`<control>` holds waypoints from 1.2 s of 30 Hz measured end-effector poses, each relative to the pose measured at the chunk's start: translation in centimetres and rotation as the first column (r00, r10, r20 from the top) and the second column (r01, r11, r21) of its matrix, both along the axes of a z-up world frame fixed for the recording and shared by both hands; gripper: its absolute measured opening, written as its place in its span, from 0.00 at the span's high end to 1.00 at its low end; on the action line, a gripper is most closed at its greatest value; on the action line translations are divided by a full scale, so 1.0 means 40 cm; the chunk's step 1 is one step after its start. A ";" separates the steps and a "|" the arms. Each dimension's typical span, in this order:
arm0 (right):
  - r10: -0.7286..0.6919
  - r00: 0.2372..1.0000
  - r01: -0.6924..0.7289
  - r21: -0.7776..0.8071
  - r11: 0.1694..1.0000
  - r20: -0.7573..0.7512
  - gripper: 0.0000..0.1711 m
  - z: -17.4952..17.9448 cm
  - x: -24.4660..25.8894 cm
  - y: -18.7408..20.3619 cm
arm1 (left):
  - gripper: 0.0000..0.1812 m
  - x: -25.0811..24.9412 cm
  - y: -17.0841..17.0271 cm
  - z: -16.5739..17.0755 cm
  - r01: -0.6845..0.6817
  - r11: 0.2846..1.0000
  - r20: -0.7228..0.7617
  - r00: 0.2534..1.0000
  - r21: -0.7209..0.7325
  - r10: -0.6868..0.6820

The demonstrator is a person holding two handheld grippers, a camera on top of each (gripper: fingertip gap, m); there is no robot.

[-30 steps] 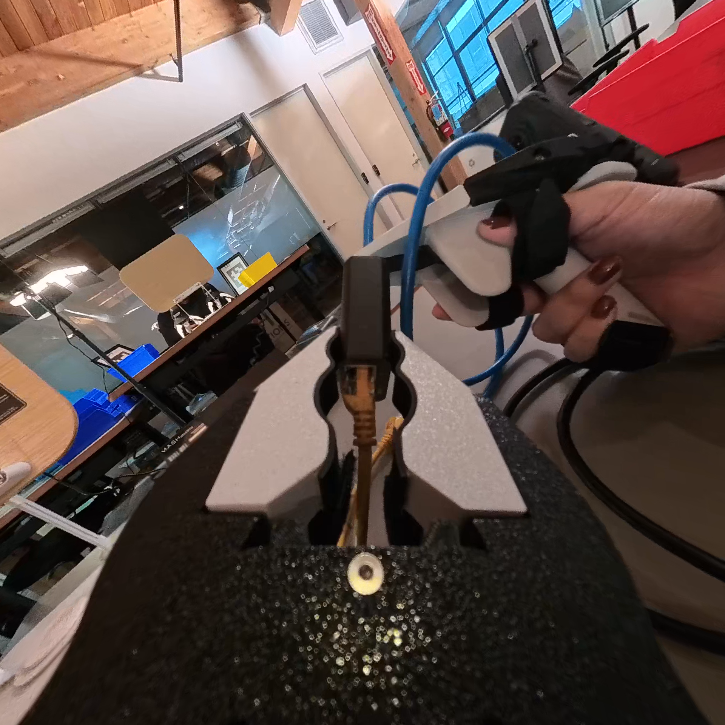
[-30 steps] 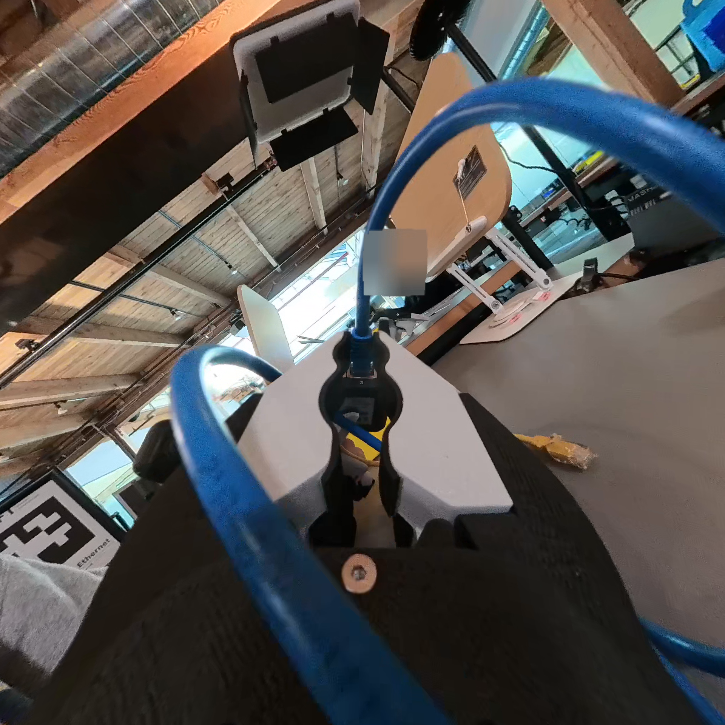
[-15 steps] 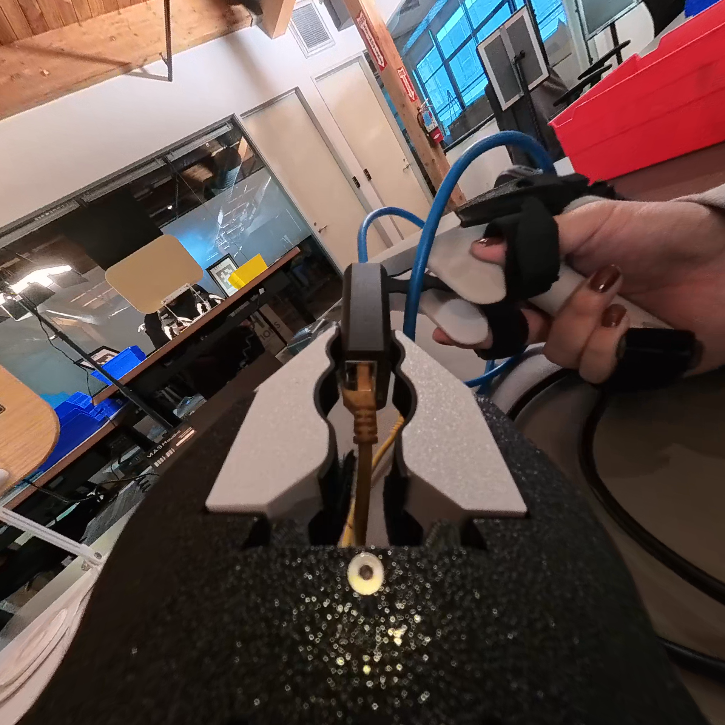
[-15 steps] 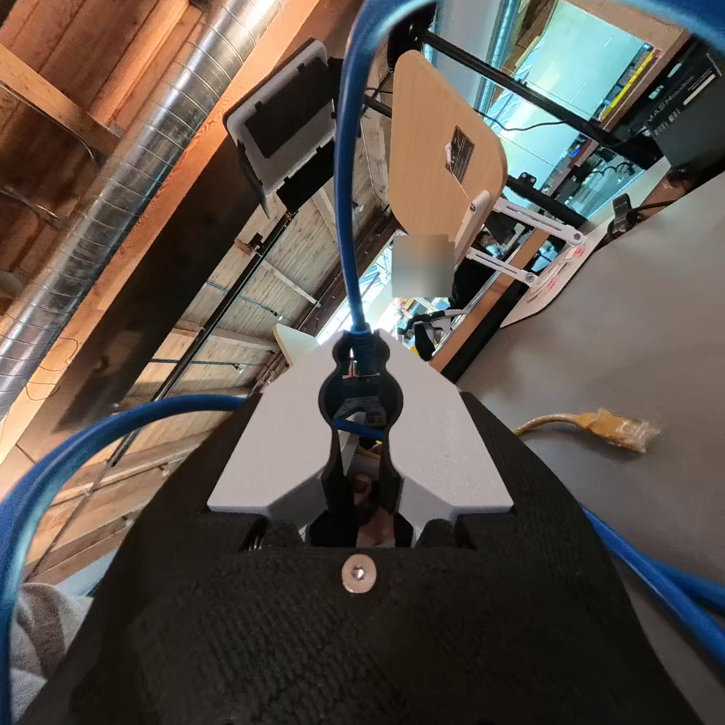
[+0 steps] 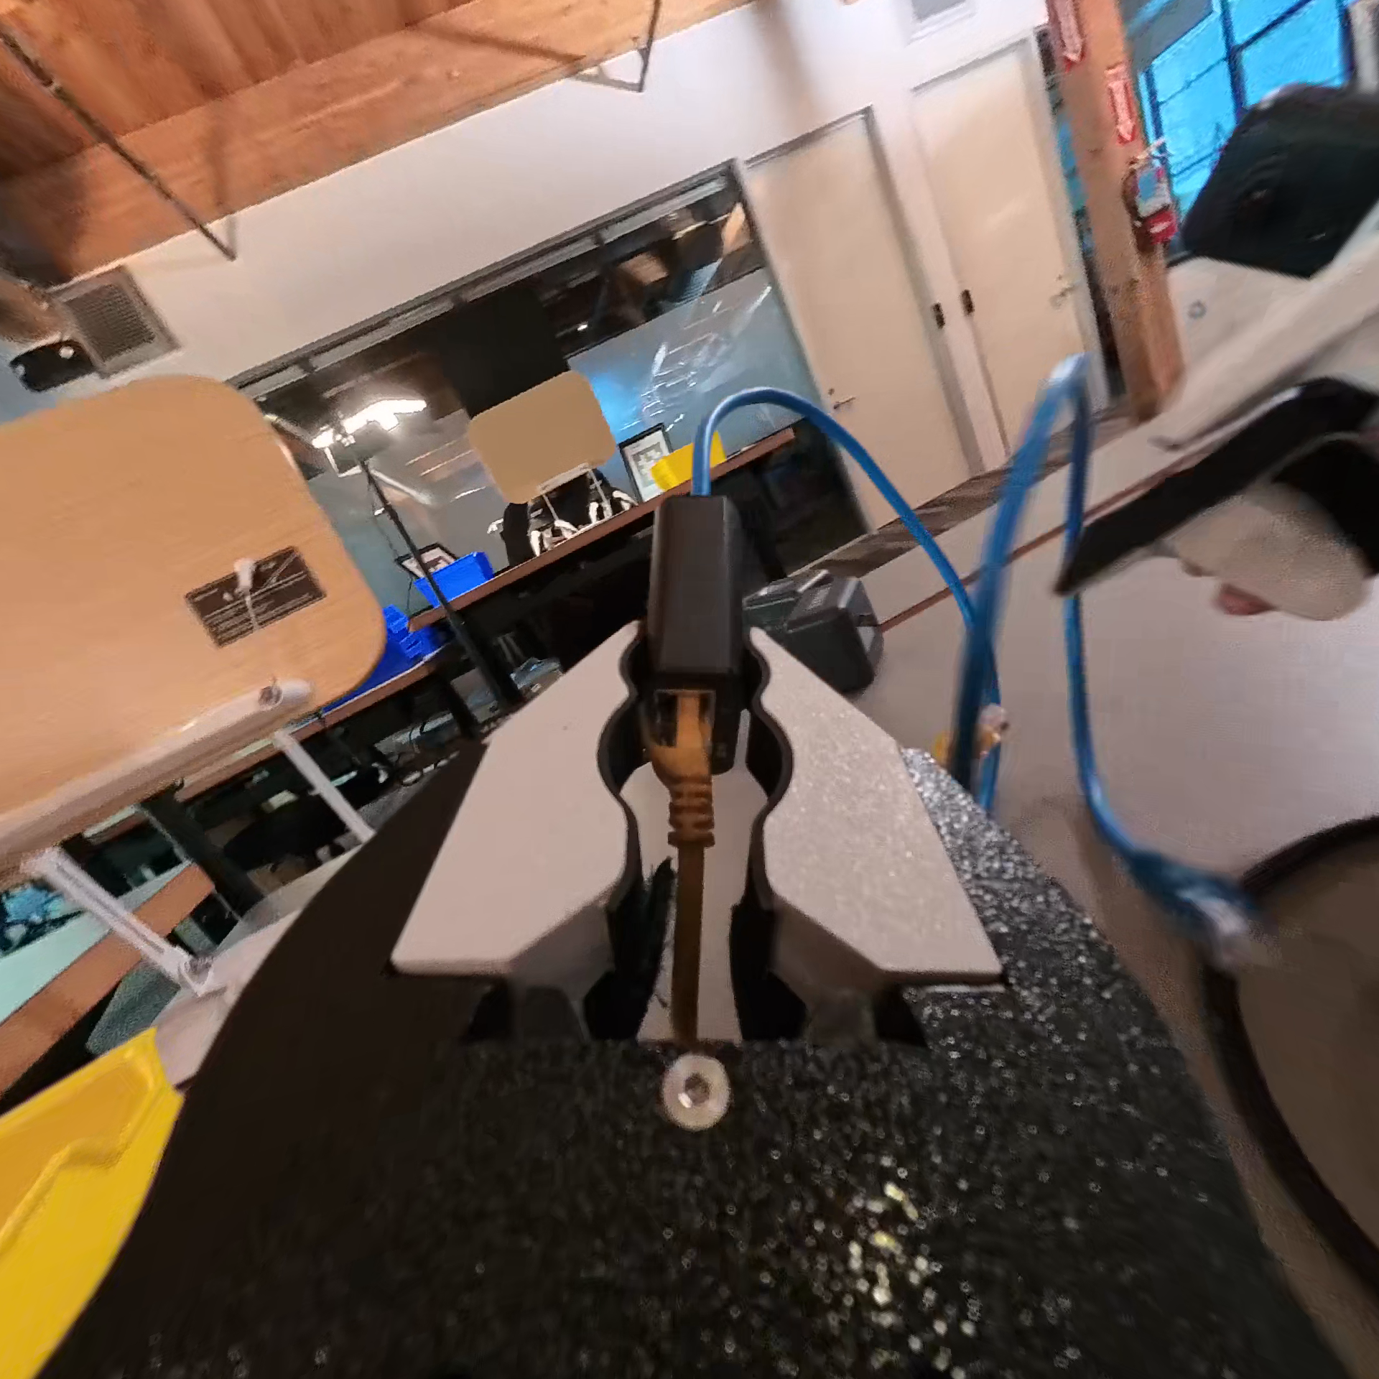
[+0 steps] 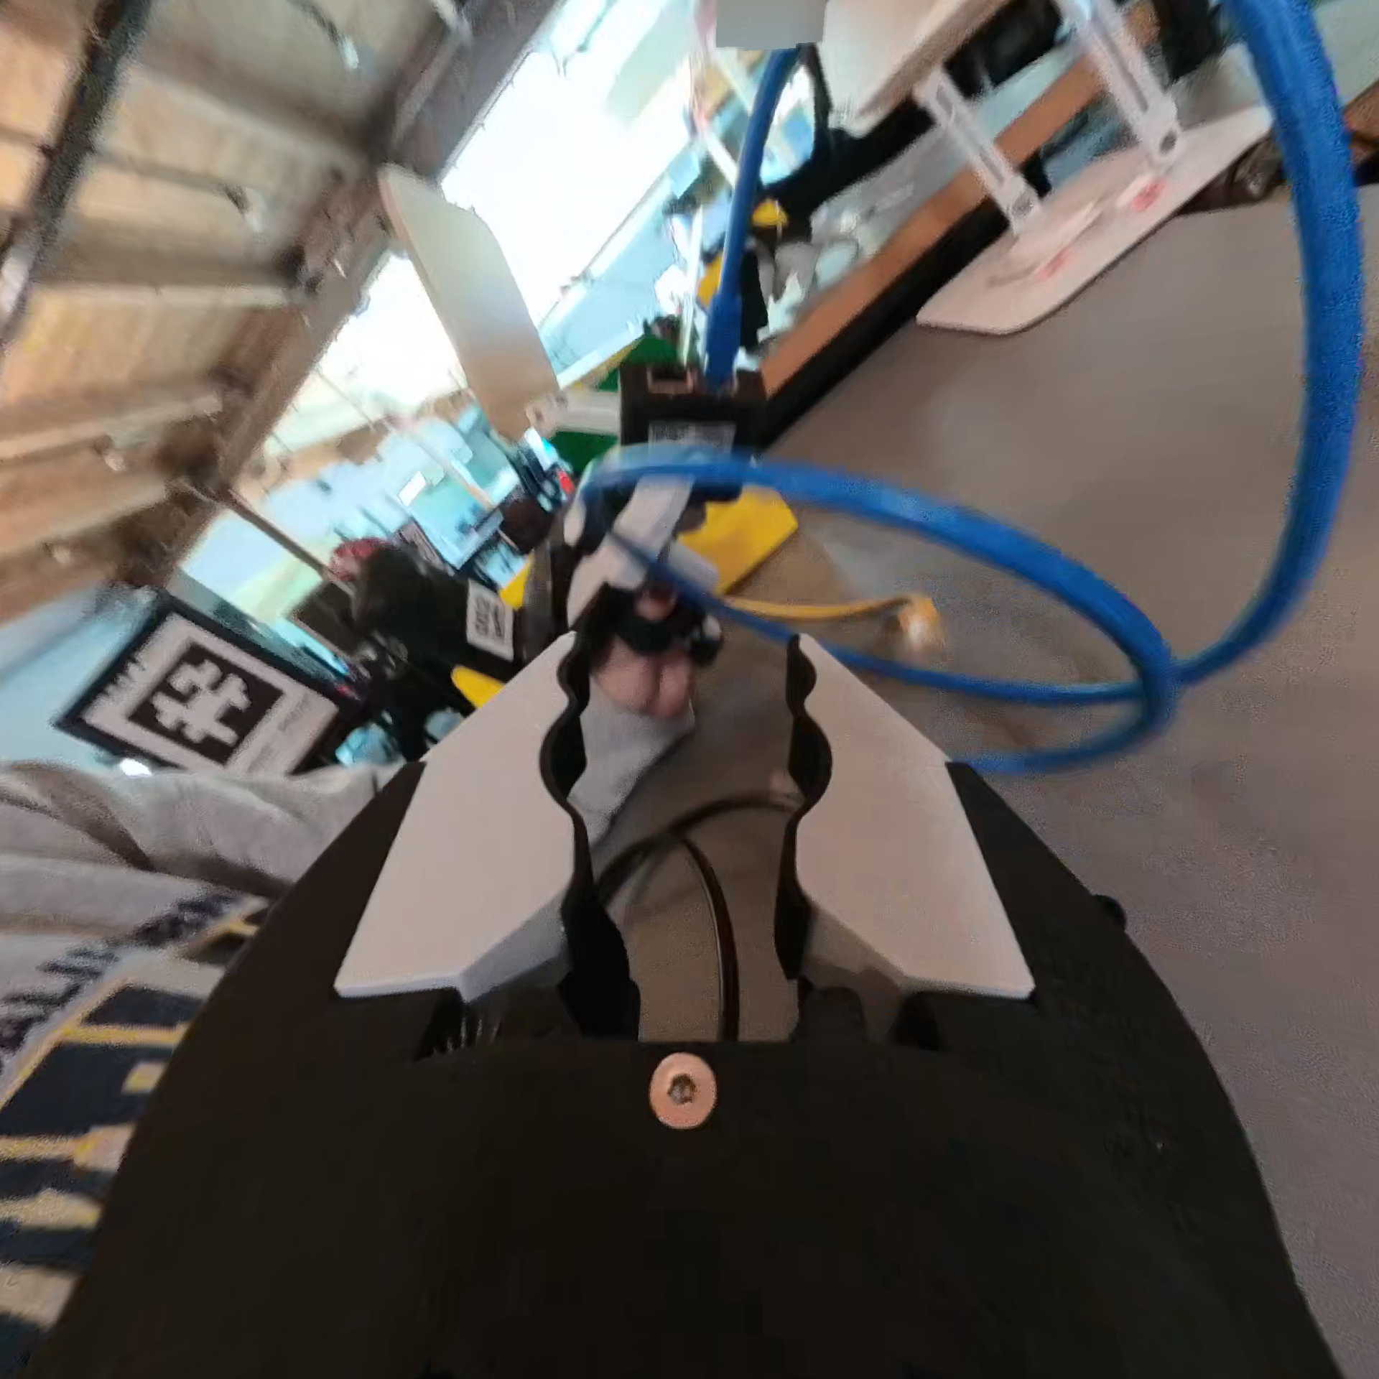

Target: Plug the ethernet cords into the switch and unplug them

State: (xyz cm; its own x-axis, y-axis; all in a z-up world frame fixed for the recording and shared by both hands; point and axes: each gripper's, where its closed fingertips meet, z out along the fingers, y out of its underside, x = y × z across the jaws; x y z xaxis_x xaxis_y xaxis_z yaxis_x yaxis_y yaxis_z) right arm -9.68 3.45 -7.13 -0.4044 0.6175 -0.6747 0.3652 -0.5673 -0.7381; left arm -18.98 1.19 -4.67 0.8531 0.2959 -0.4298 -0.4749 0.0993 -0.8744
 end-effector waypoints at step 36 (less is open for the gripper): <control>0.296 0.947 -0.270 0.814 0.514 0.127 0.95 -0.061 0.272 -0.175 | 0.88 0.082 0.013 -0.013 0.196 0.978 -0.035 0.979 -0.066 -0.199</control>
